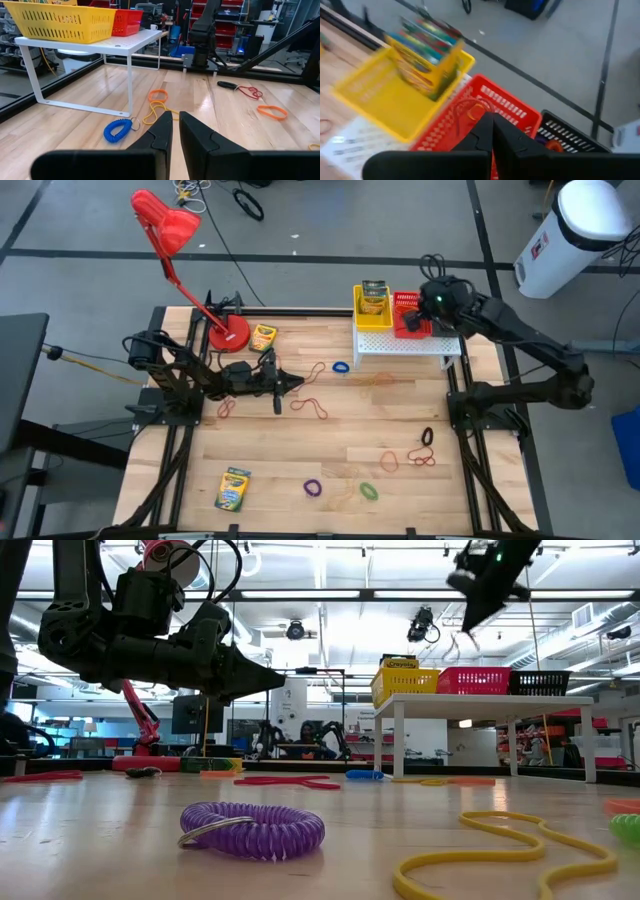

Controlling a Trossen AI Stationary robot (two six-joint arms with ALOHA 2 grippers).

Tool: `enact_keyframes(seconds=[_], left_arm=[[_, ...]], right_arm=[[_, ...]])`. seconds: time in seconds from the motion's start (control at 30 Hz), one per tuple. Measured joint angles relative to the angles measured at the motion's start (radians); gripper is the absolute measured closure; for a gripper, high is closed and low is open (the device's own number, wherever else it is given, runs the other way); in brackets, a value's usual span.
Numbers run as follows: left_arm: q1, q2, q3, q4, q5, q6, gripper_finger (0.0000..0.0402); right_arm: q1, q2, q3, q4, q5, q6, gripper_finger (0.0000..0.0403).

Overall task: Pick & Place Office Desk Supplies
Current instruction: Put the red rubber band on the red basket, then put the black spring keychain on the black basket

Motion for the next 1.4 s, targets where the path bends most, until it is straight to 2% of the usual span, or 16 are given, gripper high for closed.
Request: enact_keyframes(seconds=[0.2,0.4,0.87,1.07,1.23,1.4], left_arm=[[0.000,0.000,0.000,0.000,0.000,0.000,0.0364],[0.000,0.000,0.000,0.000,0.000,0.000,0.0364],[0.000,0.000,0.000,0.000,0.000,0.000,0.0364],[0.000,0.000,0.000,0.000,0.000,0.000,0.0364],[0.000,0.000,0.000,0.000,0.000,0.000,0.0364],[0.000,0.000,0.000,0.000,0.000,0.000,0.0364]], right_arm=[[-0.079,0.060,-0.055,0.054,-0.025,-0.042,0.0396],[-0.096,0.087,-0.087,0.060,-0.035,-0.045,0.0384],[-0.086,0.074,-0.084,0.112,-0.028,-0.064,0.0278],[-0.050,0.072,-0.009,0.096,-0.023,-0.080,0.0253],[0.023,0.071,0.053,0.076,-0.020,-0.094,0.0274],[0.140,0.070,0.067,0.070,-0.020,-0.094,0.0348]])
